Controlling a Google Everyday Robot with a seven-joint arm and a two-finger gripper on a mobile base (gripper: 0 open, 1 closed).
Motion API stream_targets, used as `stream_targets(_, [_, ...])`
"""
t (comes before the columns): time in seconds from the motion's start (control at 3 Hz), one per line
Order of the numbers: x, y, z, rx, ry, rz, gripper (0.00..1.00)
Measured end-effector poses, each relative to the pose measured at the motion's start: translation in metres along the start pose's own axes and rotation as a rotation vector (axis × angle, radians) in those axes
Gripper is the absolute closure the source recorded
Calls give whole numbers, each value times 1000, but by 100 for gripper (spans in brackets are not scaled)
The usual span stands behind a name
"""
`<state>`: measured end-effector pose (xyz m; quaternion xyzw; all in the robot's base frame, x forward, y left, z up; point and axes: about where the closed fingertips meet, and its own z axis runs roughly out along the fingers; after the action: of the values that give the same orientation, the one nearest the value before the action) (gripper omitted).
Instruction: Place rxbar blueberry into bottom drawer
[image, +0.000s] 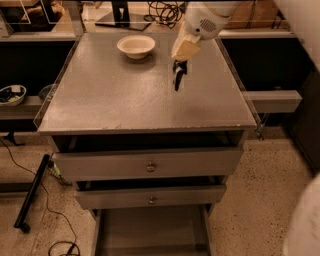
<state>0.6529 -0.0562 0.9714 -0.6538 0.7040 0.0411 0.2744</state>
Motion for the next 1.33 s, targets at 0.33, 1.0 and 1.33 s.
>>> stream_targets(0.33, [14,13,-22,28,12,36,100])
stream_targets(1.0, [34,48,-57,52,3,30,100])
stream_targets(1.33, [38,64,-65,55,3,41,100])
